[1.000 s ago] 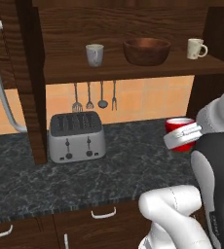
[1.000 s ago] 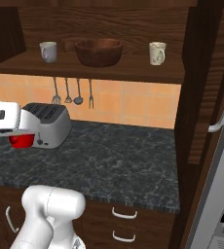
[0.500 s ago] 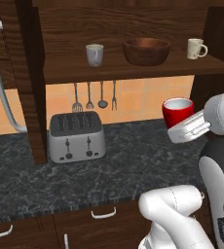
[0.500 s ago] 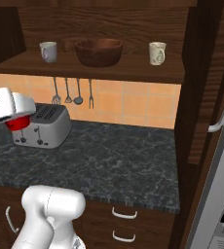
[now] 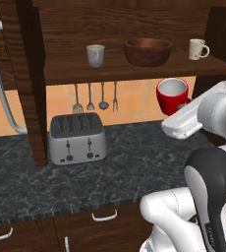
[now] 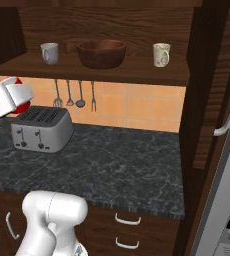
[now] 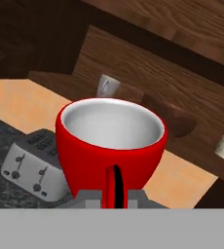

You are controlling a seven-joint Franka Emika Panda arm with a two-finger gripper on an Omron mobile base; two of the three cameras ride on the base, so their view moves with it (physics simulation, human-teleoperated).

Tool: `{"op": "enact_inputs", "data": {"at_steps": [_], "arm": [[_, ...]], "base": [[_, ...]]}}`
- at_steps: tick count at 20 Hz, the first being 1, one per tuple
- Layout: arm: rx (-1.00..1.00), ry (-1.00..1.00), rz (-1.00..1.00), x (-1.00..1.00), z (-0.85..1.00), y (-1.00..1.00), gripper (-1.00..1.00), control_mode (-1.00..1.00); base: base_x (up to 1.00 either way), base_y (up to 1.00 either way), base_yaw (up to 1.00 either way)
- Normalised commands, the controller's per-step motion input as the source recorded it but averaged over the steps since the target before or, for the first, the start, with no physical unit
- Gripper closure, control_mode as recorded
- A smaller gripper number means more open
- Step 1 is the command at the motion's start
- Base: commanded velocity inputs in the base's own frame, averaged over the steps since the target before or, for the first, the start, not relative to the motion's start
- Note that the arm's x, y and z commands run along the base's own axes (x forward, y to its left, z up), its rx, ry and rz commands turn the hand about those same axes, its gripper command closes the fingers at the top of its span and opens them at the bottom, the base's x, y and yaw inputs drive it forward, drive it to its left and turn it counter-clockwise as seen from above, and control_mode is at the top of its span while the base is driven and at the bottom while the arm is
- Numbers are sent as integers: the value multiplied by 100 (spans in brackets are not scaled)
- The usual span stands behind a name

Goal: Gather all objects into one cabinet and sort the glasses and bowls to opposite sides.

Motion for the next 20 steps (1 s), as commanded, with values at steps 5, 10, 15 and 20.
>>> {"op": "enact_inputs", "data": {"at_steps": [5,10,15,20], "arm": [[15,5,0,3,56,5,100,-100],[30,21,-6,0,23,6,100,-100],[26,13,-11,3,6,14,100,-100],[21,2,-13,21,-1,24,100,-100]], "base": [[0,0,0],[0,0,0],[0,0,0],[0,0,0]]}}
